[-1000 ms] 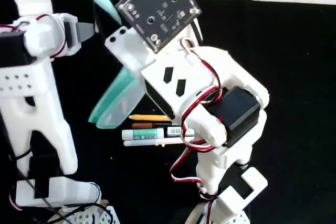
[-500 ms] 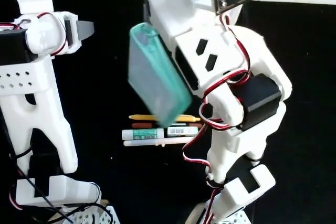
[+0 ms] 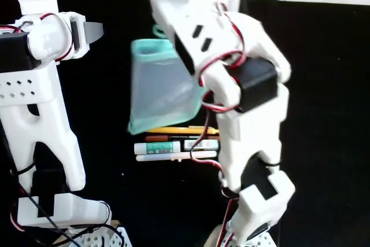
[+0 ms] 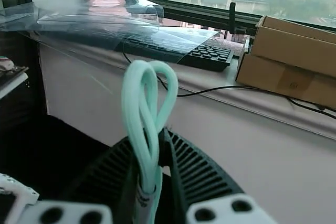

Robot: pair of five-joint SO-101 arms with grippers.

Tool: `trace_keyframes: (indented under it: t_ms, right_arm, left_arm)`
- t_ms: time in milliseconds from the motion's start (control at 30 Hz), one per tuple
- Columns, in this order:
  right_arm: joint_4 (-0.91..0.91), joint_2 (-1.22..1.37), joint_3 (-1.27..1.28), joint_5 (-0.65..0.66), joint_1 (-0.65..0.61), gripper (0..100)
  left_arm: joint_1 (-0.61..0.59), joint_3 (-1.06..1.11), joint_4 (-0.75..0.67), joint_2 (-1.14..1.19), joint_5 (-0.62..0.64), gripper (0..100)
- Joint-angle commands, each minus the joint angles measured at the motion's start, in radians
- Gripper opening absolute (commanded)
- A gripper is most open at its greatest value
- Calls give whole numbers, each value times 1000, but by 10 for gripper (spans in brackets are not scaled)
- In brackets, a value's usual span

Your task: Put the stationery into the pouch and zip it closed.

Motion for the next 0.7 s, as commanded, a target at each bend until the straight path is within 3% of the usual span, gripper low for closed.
trace_keyframes:
  t_ms: [0, 200, 400, 667]
  right_arm:
    - [-25, -1, 2, -8, 5, 5]
    - [31, -1, -2, -8, 5, 5]
    - [33, -1, -2, -8, 5, 5]
    - [33, -1, -2, -8, 5, 5]
  left_arm:
    - [-13, -30, -9, -4, 9, 291]
    - [-12, -33, 28, -4, 17, 291]
    - [-2, -33, 29, -4, 164, 291]
    - [105, -31, 25, 7, 302, 291]
